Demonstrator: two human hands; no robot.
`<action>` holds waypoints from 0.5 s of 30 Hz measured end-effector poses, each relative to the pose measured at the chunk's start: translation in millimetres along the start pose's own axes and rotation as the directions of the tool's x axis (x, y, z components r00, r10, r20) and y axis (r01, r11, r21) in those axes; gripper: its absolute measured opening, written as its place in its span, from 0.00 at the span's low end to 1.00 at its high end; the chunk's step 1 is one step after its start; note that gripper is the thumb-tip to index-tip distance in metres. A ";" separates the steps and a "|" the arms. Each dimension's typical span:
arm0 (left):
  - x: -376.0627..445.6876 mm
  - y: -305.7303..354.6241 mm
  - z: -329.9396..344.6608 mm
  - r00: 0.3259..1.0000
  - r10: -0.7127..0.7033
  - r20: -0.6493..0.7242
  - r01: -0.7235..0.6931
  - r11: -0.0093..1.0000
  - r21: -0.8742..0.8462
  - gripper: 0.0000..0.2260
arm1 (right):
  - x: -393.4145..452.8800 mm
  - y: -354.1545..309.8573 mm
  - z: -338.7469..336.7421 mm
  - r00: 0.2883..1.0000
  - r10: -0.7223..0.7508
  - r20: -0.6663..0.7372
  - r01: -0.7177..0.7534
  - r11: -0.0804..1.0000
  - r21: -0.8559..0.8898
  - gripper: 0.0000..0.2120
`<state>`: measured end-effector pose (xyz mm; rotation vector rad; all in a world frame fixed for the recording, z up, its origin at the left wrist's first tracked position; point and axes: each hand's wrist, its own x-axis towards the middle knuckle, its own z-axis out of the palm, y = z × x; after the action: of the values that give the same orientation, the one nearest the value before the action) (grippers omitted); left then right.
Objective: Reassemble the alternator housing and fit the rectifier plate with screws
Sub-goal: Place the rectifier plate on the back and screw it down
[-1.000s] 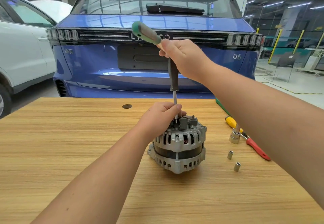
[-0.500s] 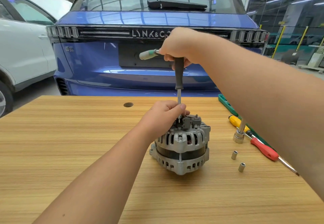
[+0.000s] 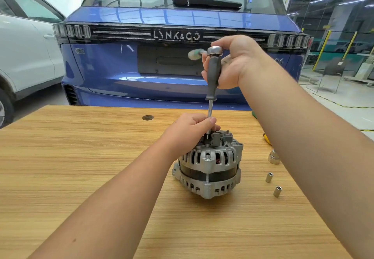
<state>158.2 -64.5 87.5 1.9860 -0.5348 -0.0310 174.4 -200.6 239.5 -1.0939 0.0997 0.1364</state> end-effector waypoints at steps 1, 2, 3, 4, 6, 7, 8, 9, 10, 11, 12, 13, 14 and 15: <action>0.0 -0.3 -0.2 1.000 0.001 -0.002 -0.001 1.000 0.000 0.16 | 0.0 -0.5 -1.8 1.000 0.006 -0.013 -0.005 0.999 0.052 0.15; -0.1 -0.4 -0.3 1.000 0.001 -0.002 -0.001 1.000 0.000 0.16 | 0.0 -0.3 -4.0 1.000 0.008 -0.026 -0.005 0.994 0.110 0.11; -0.2 -0.3 -0.5 1.000 0.000 -0.002 0.000 1.000 0.000 0.16 | 0.3 0.8 -5.6 1.000 0.000 -0.024 0.004 0.988 0.154 0.07; -0.4 -0.2 -0.7 1.000 0.000 -0.002 0.000 1.000 0.002 0.16 | 1.1 3.1 -6.7 1.000 -0.025 -0.012 0.027 0.985 0.172 0.05; 0.2 -0.4 -0.5 1.000 -0.001 -0.010 0.001 1.000 0.004 0.16 | 3.8 13.4 -4.7 0.992 -0.123 0.007 0.120 0.979 0.165 0.06; 0.7 -0.4 -0.1 1.000 -0.003 -0.016 0.003 1.000 0.004 0.15 | 6.0 20.7 -2.2 0.979 -0.204 -0.009 0.203 0.965 0.164 0.06; 1.1 -0.4 0.4 1.000 -0.006 -0.022 0.006 1.000 0.004 0.15 | 8.3 28.6 0.5 0.948 -0.313 -0.051 0.317 0.935 0.157 0.07; 1.7 -0.7 0.8 1.000 -0.008 -0.030 0.008 1.000 0.006 0.15 | 12.1 36.2 2.1 0.885 -0.453 -0.109 0.463 0.879 0.111 0.10; 2.0 -1.1 1.1 0.999 -0.009 -0.037 0.010 1.000 0.009 0.15 | 16.7 43.1 1.8 0.772 -0.616 -0.156 0.619 0.785 -0.031 0.12; 2.3 -1.6 1.3 0.999 -0.010 -0.041 0.010 1.000 0.012 0.15 | 20.0 48.3 0.1 0.614 -0.776 -0.145 0.733 0.629 -0.260 0.13; 2.2 -1.9 1.4 0.999 -0.009 -0.043 0.010 1.000 0.012 0.15 | 22.3 51.4 -2.4 0.443 -0.895 -0.041 0.781 0.409 -0.473 0.12; 2.0 -2.5 1.2 0.999 -0.007 -0.040 0.008 1.000 0.007 0.14 | 23.6 52.0 -3.8 0.294 -0.950 0.109 0.781 0.173 -0.600 0.10; 1.8 -2.9 0.8 0.999 -0.006 -0.035 0.006 1.000 -0.001 0.14 | 24.8 51.2 -4.5 0.185 -0.949 0.256 0.758 -0.028 -0.652 0.08; 1.6 -3.3 0.6 1.000 -0.007 -0.031 0.007 1.000 -0.007 0.14 | 24.9 50.3 -4.2 0.140 -0.920 0.365 0.735 -0.151 -0.661 0.08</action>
<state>160.7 -64.4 84.8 1.9785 -0.5076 -0.0065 190.9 -180.0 189.8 -1.8175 -0.5939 -1.4051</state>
